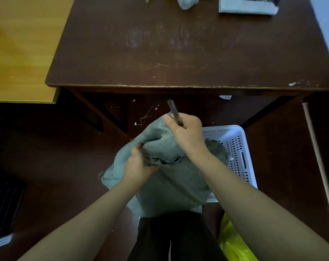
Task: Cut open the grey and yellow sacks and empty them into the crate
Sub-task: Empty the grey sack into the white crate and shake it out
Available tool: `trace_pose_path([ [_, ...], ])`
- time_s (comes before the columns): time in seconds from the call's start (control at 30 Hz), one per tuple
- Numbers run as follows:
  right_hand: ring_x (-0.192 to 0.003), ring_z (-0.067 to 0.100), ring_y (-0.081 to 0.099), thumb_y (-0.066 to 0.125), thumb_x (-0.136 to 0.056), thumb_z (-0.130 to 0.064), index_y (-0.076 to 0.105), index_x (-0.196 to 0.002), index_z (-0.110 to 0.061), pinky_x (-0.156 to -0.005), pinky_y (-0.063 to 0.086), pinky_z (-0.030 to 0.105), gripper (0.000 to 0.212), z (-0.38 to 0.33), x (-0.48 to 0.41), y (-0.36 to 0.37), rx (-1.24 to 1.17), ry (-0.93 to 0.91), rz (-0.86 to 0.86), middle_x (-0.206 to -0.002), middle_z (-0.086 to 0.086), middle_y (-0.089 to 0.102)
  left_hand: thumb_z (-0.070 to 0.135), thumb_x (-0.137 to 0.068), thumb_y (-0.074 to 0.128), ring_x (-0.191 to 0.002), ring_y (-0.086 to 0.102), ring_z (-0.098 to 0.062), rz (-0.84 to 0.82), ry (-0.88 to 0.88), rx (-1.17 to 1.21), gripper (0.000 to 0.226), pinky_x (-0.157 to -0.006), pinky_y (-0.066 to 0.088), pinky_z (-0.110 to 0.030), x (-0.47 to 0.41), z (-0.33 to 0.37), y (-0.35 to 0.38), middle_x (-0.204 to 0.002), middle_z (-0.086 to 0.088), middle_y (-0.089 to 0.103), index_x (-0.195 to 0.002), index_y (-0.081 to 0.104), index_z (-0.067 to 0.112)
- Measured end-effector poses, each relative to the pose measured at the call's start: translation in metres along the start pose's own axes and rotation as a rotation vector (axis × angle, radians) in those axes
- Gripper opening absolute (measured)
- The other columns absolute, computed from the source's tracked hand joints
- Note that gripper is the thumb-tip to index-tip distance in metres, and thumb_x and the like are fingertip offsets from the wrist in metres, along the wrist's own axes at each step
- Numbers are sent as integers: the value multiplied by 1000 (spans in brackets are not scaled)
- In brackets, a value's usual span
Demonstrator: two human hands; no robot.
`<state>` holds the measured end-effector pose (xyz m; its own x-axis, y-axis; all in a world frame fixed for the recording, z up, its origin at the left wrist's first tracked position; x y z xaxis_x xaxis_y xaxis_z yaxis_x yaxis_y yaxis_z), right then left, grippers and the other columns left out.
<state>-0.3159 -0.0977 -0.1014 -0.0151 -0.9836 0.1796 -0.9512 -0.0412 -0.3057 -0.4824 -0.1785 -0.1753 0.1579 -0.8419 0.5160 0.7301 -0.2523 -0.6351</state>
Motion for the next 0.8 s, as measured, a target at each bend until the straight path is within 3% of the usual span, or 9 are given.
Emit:
trace_pose_path([
  [0.1, -49, 11, 36, 56, -93, -24, 36, -52, -21, -56, 32, 33, 46, 2, 9, -19, 114, 78, 15, -49, -7, 35, 20, -68, 83, -95, 59, -16, -18, 19, 10, 97, -65, 43, -15, 6, 7, 9, -108, 1, 57, -143, 22, 12],
  [0.27, -44, 4, 37, 55, -90, -31, 37, -51, -31, -51, 33, 29, 43, -36, 18, -31, -38, -102, 118, -44, -14, 39, 17, -71, 81, -112, 58, -26, -72, 92, -54, 122, -89, 50, -37, 12, 31, 33, -128, -8, 58, -150, -12, 11],
  [0.37, -46, 6, 35, 56, -93, -25, 35, -53, -26, -53, 32, 32, 45, -18, 18, -39, 6, 18, 132, -47, -11, 36, 18, -73, 80, -111, 59, -25, -82, 75, -29, 120, -91, 50, -42, 10, 37, 38, -127, -8, 59, -150, -12, 13],
  [0.47, -44, 3, 39, 57, -90, -29, 39, -51, -29, -51, 35, 29, 43, -22, 22, -44, -47, -12, 152, -43, -13, 41, 18, -75, 78, -97, 65, -20, -67, 47, 9, 119, -83, 54, -37, 10, 33, 36, -105, -4, 66, -149, -15, 12],
  [0.53, -48, 2, 44, 58, -89, -28, 45, -53, -29, -53, 42, 35, 38, -15, 27, -38, -85, 26, 124, -45, -14, 45, 22, -75, 78, -96, 65, -19, -39, 5, 61, 117, -73, 51, -26, 12, 28, 30, -91, 6, 64, -150, -11, 12],
  [0.6, -55, 12, 51, 59, -89, -27, 49, -53, -27, -63, 49, 43, 37, -4, 34, -39, -103, 96, 120, -49, -11, 46, 36, -70, 80, -107, 59, -22, 33, -39, 95, 121, -76, 44, -25, 15, 25, 17, -105, 2, 59, -150, -9, 19],
  [0.7, -57, 13, 52, 60, -89, -23, 56, -51, -31, -63, 49, 40, 39, -1, 42, -35, -87, 87, 48, -48, -13, 48, 32, -69, 79, -111, 38, -24, 151, 87, -62, 104, -87, 35, -32, 10, 45, -3, -122, -8, 32, -151, 13, 33],
  [0.77, -55, 10, 52, 61, -88, -21, 55, -54, -25, -58, 46, 38, 35, 1, 49, -20, -63, 65, -49, -49, -11, 49, 9, -79, 70, -110, 41, -27, 104, 236, -41, 58, -90, 39, -29, 6, 70, 2, -121, -11, 44, -133, 53, 18],
  [0.8, -52, 4, 51, 62, -88, -21, 54, -54, -25, -53, 45, 31, 34, 6, 51, -14, -72, 85, -102, -47, -12, 50, -2, -82, 63, -101, 51, -27, 23, 230, 51, 27, -84, 45, -24, 6, 77, 9, -109, -10, 58, -107, 69, 7],
])
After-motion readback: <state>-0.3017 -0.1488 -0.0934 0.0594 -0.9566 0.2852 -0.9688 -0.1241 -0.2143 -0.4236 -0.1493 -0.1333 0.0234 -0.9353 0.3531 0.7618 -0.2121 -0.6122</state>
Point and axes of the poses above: each hand's wrist, its own x-axis away from the middle knuckle, its own y-axis out of the palm, z = x × y, the point moved 9 cm from there along -x, towards the middle knuckle
